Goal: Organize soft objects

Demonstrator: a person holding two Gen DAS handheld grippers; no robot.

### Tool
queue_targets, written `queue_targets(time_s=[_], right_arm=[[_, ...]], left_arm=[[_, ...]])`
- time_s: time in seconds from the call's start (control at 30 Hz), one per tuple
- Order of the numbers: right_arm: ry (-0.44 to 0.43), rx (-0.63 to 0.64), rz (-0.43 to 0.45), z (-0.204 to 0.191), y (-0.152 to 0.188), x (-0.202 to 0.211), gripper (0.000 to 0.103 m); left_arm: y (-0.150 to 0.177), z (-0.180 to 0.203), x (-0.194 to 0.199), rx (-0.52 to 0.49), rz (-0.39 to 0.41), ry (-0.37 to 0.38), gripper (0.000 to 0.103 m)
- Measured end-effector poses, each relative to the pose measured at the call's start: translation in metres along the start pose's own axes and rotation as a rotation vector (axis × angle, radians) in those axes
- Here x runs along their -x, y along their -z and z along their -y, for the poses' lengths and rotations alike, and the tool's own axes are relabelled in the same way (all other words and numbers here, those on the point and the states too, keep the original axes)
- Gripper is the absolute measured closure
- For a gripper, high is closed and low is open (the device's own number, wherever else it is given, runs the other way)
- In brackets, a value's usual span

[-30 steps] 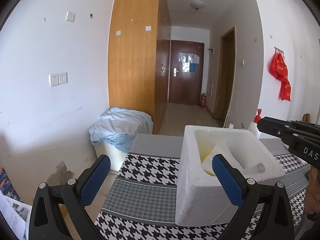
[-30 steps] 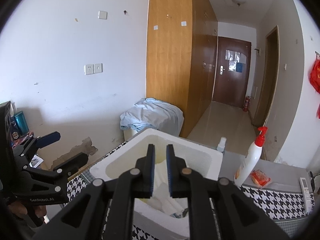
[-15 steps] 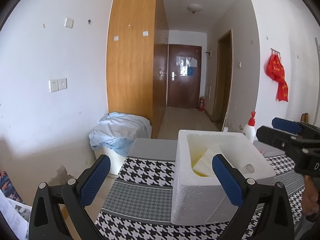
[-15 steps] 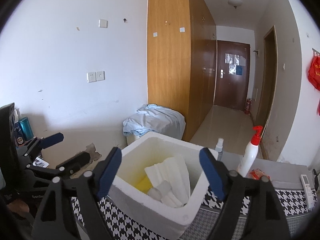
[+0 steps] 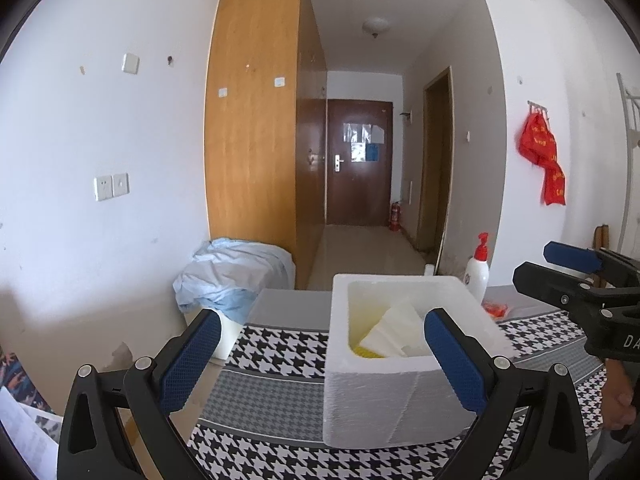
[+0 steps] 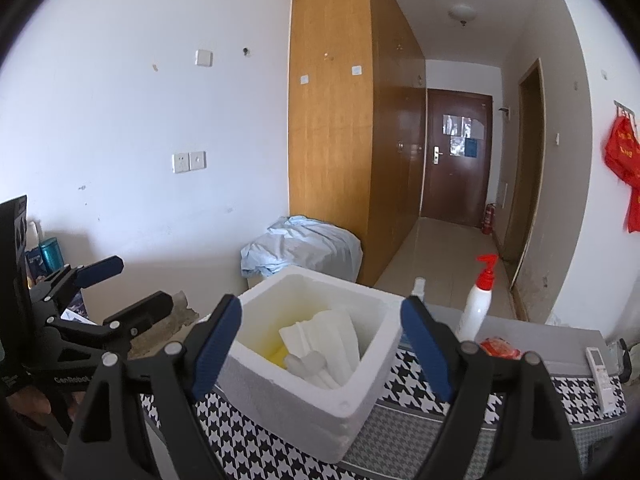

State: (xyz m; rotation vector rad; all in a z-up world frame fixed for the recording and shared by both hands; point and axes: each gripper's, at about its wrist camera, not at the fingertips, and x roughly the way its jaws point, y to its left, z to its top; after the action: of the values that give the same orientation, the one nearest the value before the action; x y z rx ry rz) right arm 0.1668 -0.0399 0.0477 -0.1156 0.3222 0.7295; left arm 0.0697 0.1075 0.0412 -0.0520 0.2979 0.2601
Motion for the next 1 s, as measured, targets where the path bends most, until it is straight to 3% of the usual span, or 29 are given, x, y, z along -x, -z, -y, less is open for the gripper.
queue_targets(time_s=[1.0], right_arm=[[0.077, -0.08, 0.107, 0.032, 0.024, 0.069, 0.008]], left_arm=[[-0.008, 0.046, 0.039, -0.053, 0.058, 0.117, 0.001]])
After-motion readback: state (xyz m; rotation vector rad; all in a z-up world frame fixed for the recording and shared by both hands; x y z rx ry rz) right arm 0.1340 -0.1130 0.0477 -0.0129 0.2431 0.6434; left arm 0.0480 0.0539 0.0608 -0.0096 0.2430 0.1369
